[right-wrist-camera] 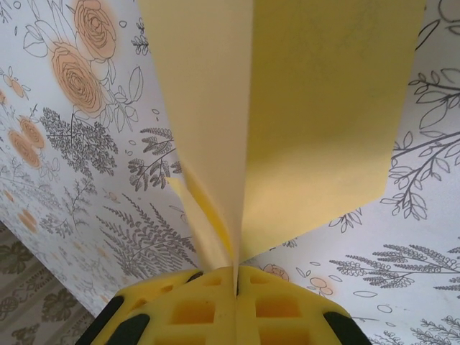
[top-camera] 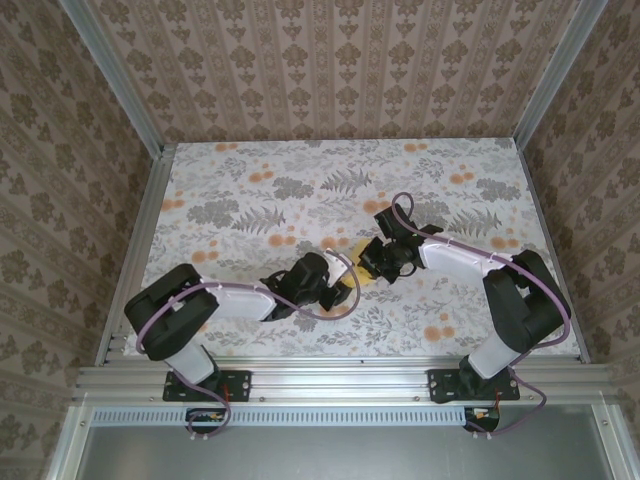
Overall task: Fold a paper plane with a square sheet of paper (pick it up from the middle)
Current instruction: Fourth fold the wing at the center of the table.
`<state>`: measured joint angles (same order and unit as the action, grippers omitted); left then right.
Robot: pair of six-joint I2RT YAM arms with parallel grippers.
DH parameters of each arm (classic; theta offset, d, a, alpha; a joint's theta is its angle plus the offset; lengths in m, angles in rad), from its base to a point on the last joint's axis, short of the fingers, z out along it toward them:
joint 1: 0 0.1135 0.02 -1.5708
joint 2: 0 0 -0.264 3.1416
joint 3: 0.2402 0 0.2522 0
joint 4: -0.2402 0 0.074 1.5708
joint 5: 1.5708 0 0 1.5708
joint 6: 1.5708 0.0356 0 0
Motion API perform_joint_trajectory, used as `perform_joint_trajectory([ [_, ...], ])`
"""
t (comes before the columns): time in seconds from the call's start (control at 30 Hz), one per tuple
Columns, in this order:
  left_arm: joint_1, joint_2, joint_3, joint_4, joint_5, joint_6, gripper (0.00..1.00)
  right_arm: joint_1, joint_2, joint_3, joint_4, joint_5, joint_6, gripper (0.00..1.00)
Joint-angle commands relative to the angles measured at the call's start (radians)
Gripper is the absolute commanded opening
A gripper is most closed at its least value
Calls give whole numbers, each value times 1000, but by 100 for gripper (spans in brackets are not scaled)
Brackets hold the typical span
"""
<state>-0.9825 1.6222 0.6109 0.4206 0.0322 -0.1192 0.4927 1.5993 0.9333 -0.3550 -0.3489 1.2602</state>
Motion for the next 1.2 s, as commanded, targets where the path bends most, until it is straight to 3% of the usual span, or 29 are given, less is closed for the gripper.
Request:
perform_joint_trajectory([
  [0.0, -13, 34, 8, 27, -29, 39, 38, -4, 15, 25, -6, -38, 33, 0],
  [0.17, -19, 50, 15, 41, -69, 47, 35, -5, 20, 23, -1, -53, 39, 0],
  [0.33, -21, 53, 15, 41, -86, 45, 26, -8, 24, 24, 0, -58, 36, 0],
  [0.47, -18, 59, 19, 19, -68, 29, 19, -18, 17, 28, -2, -54, -4, 20],
  [0.57, -12, 68, 18, 14, -35, -2, 15, -27, -6, 43, -12, 2, -119, 36],
  [0.8, 11, 78, 37, -21, 52, -98, 12, -69, -114, -97, 217, -37, -248, 51],
  [1.0, 61, 64, 26, -22, 113, -183, 10, -88, -165, -206, 332, -54, -340, 54],
  [1.17, 114, 69, 59, -59, 224, -238, 9, -88, -123, -230, 381, -88, -411, 50],
])
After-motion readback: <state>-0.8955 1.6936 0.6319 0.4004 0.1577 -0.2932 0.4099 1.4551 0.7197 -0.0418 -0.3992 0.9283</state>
